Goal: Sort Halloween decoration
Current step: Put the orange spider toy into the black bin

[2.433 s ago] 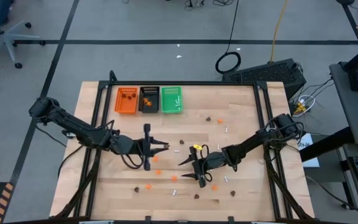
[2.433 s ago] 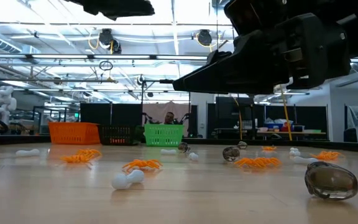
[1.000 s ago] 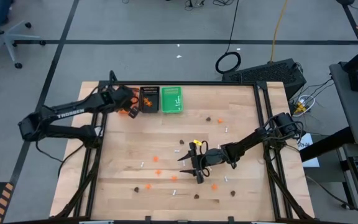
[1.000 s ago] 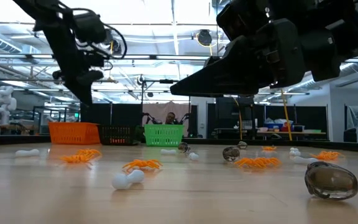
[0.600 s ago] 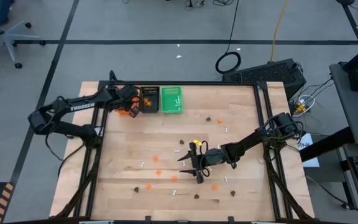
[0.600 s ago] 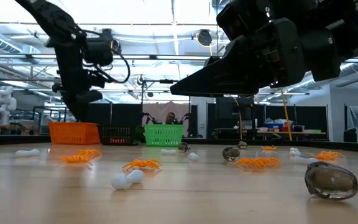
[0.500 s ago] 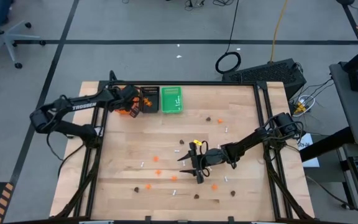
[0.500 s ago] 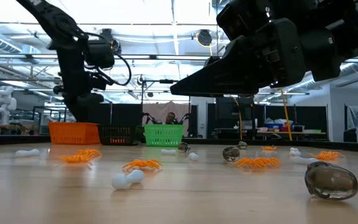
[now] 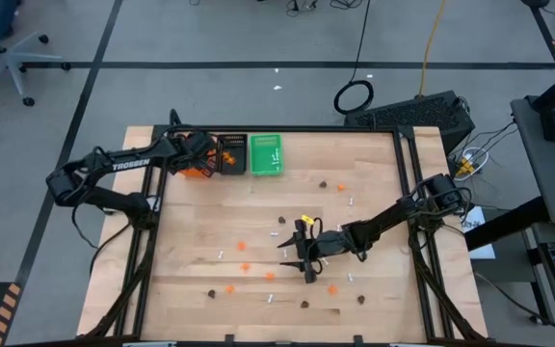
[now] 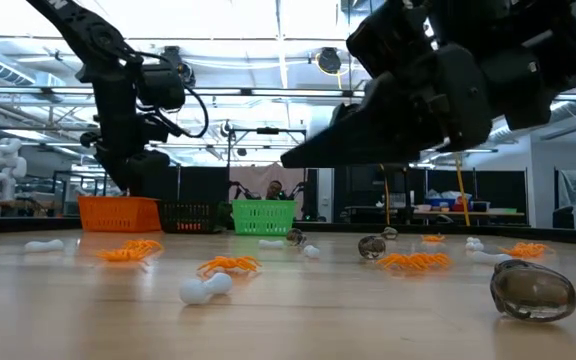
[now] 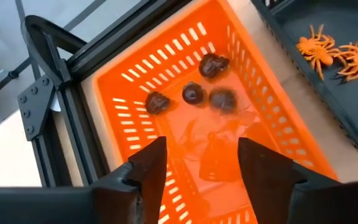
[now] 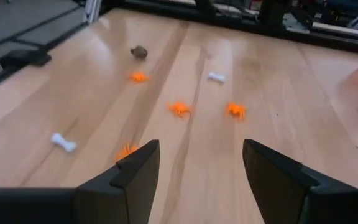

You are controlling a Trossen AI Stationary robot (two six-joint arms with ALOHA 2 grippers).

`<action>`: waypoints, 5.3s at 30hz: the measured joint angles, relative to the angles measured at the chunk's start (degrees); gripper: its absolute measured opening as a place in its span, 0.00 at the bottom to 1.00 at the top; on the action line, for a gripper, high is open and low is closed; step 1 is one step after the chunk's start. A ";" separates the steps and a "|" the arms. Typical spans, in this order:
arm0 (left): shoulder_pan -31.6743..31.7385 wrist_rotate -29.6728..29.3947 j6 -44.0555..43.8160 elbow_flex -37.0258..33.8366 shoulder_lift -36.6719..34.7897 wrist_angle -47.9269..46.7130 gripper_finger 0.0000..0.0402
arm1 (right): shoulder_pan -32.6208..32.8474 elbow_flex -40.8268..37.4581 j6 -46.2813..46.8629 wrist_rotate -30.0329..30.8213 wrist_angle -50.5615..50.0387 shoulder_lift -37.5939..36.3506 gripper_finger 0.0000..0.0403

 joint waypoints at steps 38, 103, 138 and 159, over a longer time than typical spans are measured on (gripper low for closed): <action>-52.22 -24.30 -4.22 0.04 -3.52 24.29 0.50 | 6.60 0.00 24.00 -1.72 -44.85 -18.71 0.53; -52.66 2.41 11.75 -0.04 3.21 44.23 0.50 | 5.47 -0.04 3.99 5.66 -28.47 -18.96 0.00; -59.59 1.07 81.55 0.02 17.66 74.75 0.49 | -6.63 0.00 7.20 -8.07 -13.66 -18.69 0.00; -59.43 3.32 84.55 0.02 17.66 75.07 0.08 | -6.68 0.00 11.04 -10.33 -13.42 -18.69 0.00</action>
